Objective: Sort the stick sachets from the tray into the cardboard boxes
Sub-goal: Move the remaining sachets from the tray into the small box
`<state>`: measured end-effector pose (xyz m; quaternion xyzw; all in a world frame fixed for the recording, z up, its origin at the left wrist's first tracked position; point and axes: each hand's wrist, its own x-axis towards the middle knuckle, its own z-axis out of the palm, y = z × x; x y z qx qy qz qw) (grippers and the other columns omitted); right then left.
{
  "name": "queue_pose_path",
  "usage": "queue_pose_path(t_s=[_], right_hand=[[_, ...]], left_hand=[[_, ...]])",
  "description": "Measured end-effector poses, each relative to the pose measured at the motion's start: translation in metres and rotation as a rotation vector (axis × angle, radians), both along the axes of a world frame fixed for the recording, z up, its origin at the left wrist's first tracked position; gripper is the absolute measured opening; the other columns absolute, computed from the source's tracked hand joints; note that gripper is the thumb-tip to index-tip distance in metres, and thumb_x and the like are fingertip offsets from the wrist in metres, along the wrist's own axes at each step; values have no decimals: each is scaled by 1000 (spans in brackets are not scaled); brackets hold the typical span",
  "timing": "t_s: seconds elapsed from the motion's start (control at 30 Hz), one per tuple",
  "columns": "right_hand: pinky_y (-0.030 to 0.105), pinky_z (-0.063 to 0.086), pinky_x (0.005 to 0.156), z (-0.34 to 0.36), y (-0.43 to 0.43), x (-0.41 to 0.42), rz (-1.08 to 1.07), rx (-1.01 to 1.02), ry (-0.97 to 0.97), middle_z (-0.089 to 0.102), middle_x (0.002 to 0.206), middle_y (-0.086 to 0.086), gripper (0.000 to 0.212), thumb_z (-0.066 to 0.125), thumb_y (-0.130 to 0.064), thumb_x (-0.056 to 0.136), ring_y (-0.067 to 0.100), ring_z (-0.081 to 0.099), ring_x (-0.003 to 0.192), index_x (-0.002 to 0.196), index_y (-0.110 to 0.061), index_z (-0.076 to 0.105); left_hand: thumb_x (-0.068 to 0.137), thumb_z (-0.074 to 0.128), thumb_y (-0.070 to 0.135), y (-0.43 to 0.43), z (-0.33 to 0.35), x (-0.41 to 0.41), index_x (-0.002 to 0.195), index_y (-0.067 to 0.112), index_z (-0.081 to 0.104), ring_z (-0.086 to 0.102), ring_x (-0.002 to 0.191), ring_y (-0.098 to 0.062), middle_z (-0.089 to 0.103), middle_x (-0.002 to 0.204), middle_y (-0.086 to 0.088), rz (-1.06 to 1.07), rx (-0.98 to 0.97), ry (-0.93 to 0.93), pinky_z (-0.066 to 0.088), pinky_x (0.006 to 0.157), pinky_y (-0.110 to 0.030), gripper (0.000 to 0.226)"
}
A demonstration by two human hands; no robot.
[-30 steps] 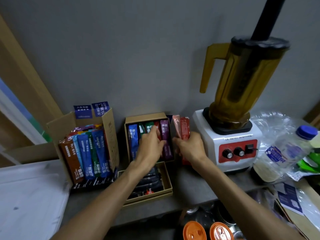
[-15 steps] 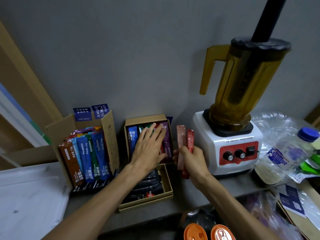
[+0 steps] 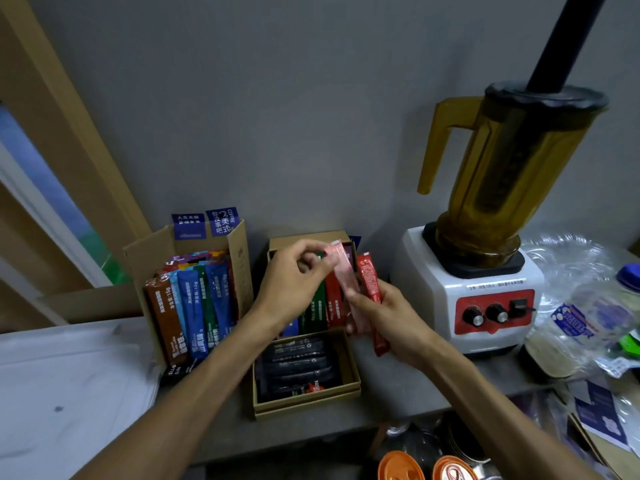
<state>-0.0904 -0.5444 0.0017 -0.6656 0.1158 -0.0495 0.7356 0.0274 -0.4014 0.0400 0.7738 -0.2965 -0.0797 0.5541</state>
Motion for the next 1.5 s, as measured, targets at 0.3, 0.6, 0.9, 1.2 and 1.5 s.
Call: queue_pose_path(t_s=[0.3,0.6,0.9,1.2,1.5], right_hand=[[20,49,49,7,-5,10,-52,501,113,65,95,15,31,60,-18,95,14,63,69,119,3,61],[39,55,67,50,-17,50,-360,12,-139,67,84,11,19,76,-21,88,25,64,76,101,-9,70],[21,53,55,51,-6,54,-281,-21,-135,71,77,0,26,75,-19,88,10,70,65,107,-4,69],[28,56,66,46,-17,53,-214,-108,-35,74,74,-2,4,72,-16,91,14,72,71,90,-12,73],[32,48,61,1,-20,35,-385,-6,127,59,62,-2,17,57,-28,98,14,58,57,85,-17,60]], left_hand=[[97,52,21,41,28,1,94,4,62,72,79,-34,74,87,-19,-234,-265,241,55,69,-29,19],[92,68,25,56,22,1,104,23,55,69,89,2,77,89,9,-259,359,-7,54,79,-25,17],[91,69,32,13,12,4,96,20,71,71,86,-10,73,91,4,-91,114,110,60,83,-41,13],[95,65,23,-4,-5,7,101,16,71,63,63,0,72,84,1,-65,52,150,46,55,-13,10],[95,65,15,-34,-33,12,98,14,59,71,59,-10,72,72,-2,151,146,113,59,64,-28,7]])
